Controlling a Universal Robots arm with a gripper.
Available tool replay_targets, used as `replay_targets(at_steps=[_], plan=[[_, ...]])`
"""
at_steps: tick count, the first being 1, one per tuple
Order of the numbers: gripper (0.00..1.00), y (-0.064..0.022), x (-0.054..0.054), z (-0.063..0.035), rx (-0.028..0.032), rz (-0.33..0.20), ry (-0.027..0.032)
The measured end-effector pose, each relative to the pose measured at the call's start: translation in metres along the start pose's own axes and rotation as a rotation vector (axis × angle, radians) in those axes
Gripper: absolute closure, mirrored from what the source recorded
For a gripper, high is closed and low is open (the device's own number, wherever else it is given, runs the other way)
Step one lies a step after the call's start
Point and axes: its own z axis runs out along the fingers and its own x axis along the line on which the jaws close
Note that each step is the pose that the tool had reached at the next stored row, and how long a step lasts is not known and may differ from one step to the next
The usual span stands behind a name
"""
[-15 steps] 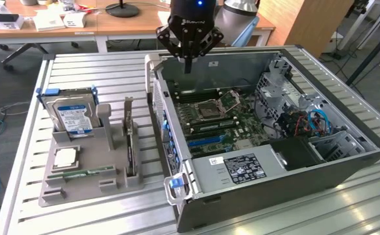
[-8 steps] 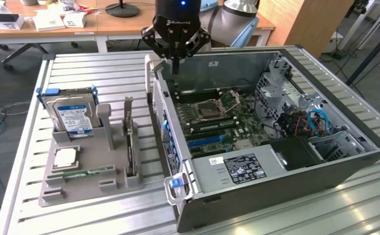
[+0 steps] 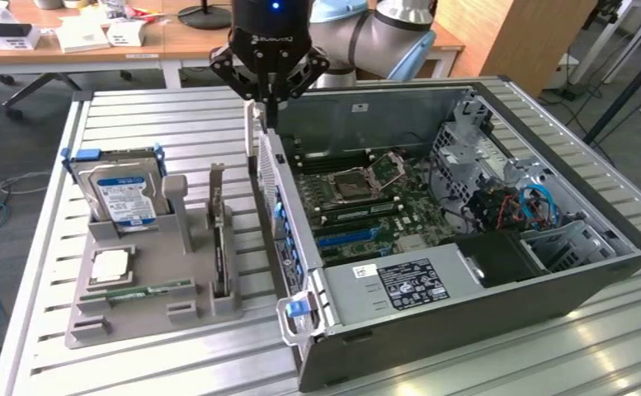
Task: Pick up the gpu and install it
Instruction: 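Reach for the gpu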
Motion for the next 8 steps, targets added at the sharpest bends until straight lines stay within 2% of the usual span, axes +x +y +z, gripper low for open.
replay_targets(at_steps=[8], plan=[[0.90, -0.0018, 0.024, 0.0009, 0.0007, 0.000, -0.0001]])
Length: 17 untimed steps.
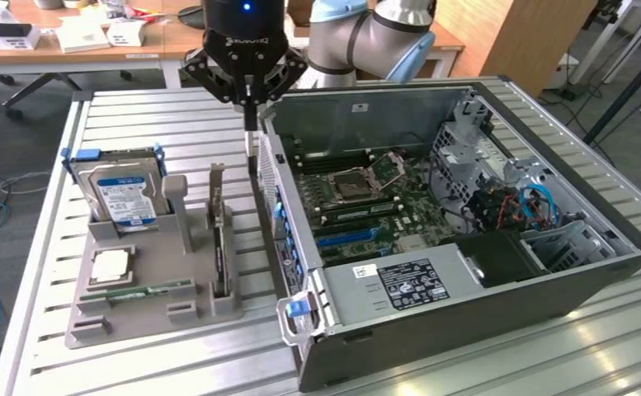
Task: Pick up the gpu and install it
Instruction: 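Reach for the gpu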
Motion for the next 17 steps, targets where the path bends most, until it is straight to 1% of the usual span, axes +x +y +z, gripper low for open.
replay_targets(at_steps=[12, 15, 17], plan=[[0.90, -0.0024, 0.031, 0.0015, 0.0018, 0.000, -0.0001], [0.90, -0.0027, 0.035, 0.0017, 0.0021, 0.000, 0.0001], [0.90, -0.0028, 0.036, 0.0017, 0.0022, 0.000, 0.0000]])
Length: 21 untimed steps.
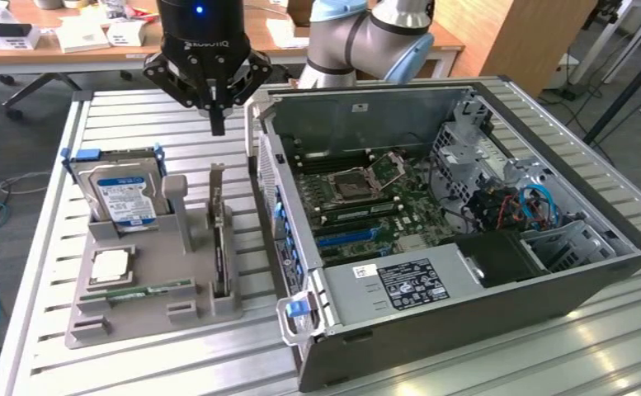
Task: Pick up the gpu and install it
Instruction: 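Reach for the gpu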
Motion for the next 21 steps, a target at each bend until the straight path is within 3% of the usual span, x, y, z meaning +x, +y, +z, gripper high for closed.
replay_targets(at_steps=[8, 21], plan=[[0.90, -0.0029, 0.001, -0.0002, 0.0001, 0.000, 0.0001], [0.90, -0.0280, 0.004, -0.0013, 0.0000, 0.000, 0.0001]])
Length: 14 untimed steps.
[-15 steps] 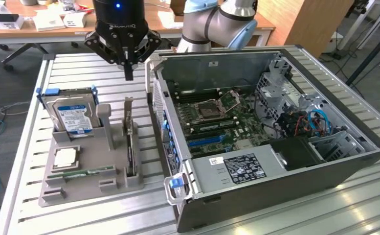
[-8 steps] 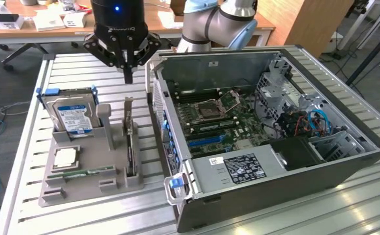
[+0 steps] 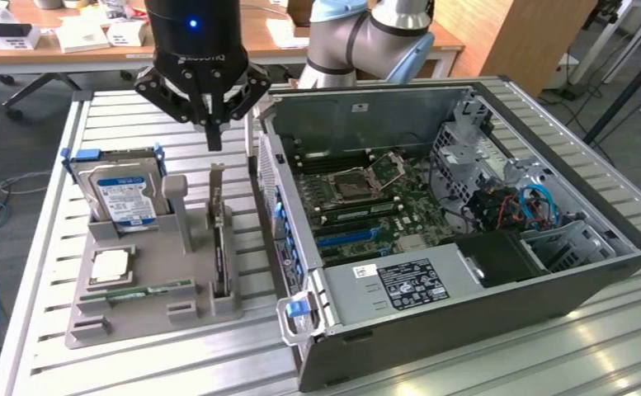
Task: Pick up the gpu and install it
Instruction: 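Reach for the gpu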
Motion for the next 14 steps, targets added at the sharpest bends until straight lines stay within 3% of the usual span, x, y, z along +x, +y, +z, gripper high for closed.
replay_targets(at_steps=[14], plan=[[0.90, -0.0231, 0.003, -0.0010, 0.0000, 0.000, 0.0000]])
